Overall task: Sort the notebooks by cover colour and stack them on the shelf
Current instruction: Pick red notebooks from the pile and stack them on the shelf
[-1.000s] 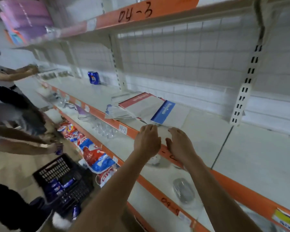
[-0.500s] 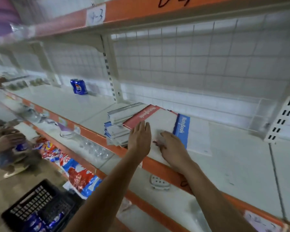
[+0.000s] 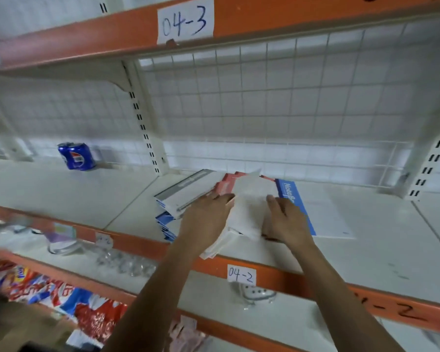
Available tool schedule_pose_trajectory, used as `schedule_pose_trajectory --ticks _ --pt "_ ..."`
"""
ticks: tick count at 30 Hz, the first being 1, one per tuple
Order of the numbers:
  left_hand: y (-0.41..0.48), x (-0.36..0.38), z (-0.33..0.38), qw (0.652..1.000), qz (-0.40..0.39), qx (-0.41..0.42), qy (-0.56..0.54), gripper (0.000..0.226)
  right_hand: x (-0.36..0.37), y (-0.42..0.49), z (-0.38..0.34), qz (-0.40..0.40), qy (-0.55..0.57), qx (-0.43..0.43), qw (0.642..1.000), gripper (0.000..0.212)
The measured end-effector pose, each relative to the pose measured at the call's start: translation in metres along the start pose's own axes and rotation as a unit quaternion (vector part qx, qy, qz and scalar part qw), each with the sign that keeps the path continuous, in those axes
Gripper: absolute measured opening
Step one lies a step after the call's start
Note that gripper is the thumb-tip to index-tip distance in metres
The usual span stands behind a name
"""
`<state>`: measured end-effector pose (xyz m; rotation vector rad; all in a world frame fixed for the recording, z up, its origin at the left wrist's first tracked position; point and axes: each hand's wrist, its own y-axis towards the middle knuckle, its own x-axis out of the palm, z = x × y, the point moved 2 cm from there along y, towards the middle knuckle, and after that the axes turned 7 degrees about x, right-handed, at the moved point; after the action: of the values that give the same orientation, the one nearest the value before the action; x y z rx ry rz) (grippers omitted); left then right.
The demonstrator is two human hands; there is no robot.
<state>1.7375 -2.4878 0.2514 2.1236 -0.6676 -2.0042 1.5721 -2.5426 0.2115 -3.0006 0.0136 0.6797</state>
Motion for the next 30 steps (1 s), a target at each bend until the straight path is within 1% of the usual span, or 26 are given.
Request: schedule_pose_trajectory --ticks 1,2,3,4,5,6,7,8,9,10,11,12,13,14,15,17,19,21,23,24,25,26,27,28,29,30 --pt "0.003 -0.006 0.003 0.998 0.061 0.022 -0.012 0.034 -0.002 -0.001 -0.005 -0.033 0.127 0.057 0.990 0.049" --pt "0.006 -0.008 0.008 0.994 0.093 0.055 -0.034 0.032 -0.004 -0.002 -0.010 -0.084 0.251 0.112 0.958 0.050" --pt "0.008 -0.004 0.015 0.989 0.098 0.106 -0.043 0.031 -0.009 -0.003 -0.015 -0.129 0.344 0.141 0.919 0.049" --pt "0.011 0.003 0.019 0.984 0.053 0.150 -0.085 0.035 -0.014 -0.003 -0.018 -0.159 0.387 0.139 0.897 0.044" --pt "0.014 0.008 0.023 0.976 -0.009 0.162 -0.147 0.043 -0.020 -0.004 -0.019 -0.166 0.393 0.128 0.895 0.035" --pt "0.016 0.011 0.026 0.962 -0.090 0.135 -0.221 0.054 -0.025 -0.003 -0.016 -0.160 0.365 0.122 0.909 0.028" --pt "0.019 0.016 0.025 0.945 -0.130 0.091 -0.286 0.060 -0.029 -0.003 -0.011 -0.138 0.342 0.124 0.921 0.029" --pt "0.022 0.023 0.020 0.941 -0.126 0.039 -0.310 0.063 -0.034 -0.002 -0.004 -0.119 0.330 0.125 0.928 0.036" --pt "0.026 0.030 0.014 0.952 -0.108 -0.025 -0.285 0.065 -0.039 -0.001 0.002 -0.105 0.325 0.126 0.931 0.040" --pt "0.028 0.037 0.007 0.966 -0.102 -0.097 -0.217 0.069 -0.044 0.001 0.009 -0.098 0.324 0.128 0.932 0.042" --pt "0.028 0.044 0.001 0.968 -0.125 -0.164 -0.144 0.078 -0.049 0.001 0.014 -0.091 0.320 0.133 0.934 0.041" --pt "0.028 0.049 -0.003 0.959 -0.153 -0.217 -0.100 0.087 -0.053 0.003 0.018 -0.086 0.314 0.137 0.935 0.040" --pt "0.027 0.051 -0.004 0.951 -0.162 -0.250 -0.086 0.093 -0.057 0.003 0.022 -0.085 0.309 0.139 0.937 0.038" --pt "0.029 0.052 -0.004 0.949 -0.146 -0.268 -0.080 0.095 -0.060 0.004 0.024 -0.089 0.304 0.138 0.939 0.037" --pt "0.031 0.049 -0.002 0.953 -0.122 -0.270 -0.061 0.094 -0.062 0.004 0.026 -0.096 0.299 0.139 0.939 0.036" --pt "0.036 0.037 0.004 0.965 -0.068 -0.254 0.007 0.083 -0.063 0.004 0.028 -0.103 0.283 0.141 0.943 0.033" --pt "0.042 0.018 0.011 0.968 0.003 -0.251 0.013 0.067 -0.065 0.004 0.029 -0.096 0.269 0.152 0.946 0.032" --pt "0.048 -0.004 0.016 0.958 0.103 -0.263 -0.049 0.048 -0.067 0.006 0.030 -0.092 0.266 0.156 0.947 0.033" --pt "0.051 -0.014 0.018 0.926 0.215 -0.276 -0.144 0.036 -0.069 0.006 0.030 -0.098 0.279 0.149 0.944 0.035" --pt "0.052 -0.014 0.020 0.903 0.252 -0.278 -0.210 0.033 -0.069 0.006 0.029 -0.101 0.295 0.141 0.939 0.034" --pt "0.053 -0.012 0.021 0.880 0.268 -0.277 -0.278 0.030 -0.069 0.007 0.027 -0.103 0.312 0.132 0.935 0.033" --pt "0.054 -0.008 0.025 0.862 0.262 -0.276 -0.336 0.027 -0.068 0.007 0.024 -0.111 0.329 0.124 0.929 0.031" --pt "0.055 -0.001 0.030 0.854 0.234 -0.274 -0.375 0.026 -0.068 0.007 0.020 -0.119 0.344 0.114 0.924 0.028" --pt "0.054 0.008 0.036 0.860 0.197 -0.268 -0.387 0.026 -0.067 0.008 0.018 -0.128 0.365 0.108 0.916 0.023" --pt "0.053 0.018 0.042 0.879 0.156 -0.261 -0.367 0.028 -0.066 0.010 0.016 -0.132 0.389 0.112 0.905 0.022" --pt "0.051 0.029 0.047 0.900 0.119 -0.252 -0.334 0.030 -0.066 0.010 0.014 -0.137 0.410 0.123 0.893 0.029"
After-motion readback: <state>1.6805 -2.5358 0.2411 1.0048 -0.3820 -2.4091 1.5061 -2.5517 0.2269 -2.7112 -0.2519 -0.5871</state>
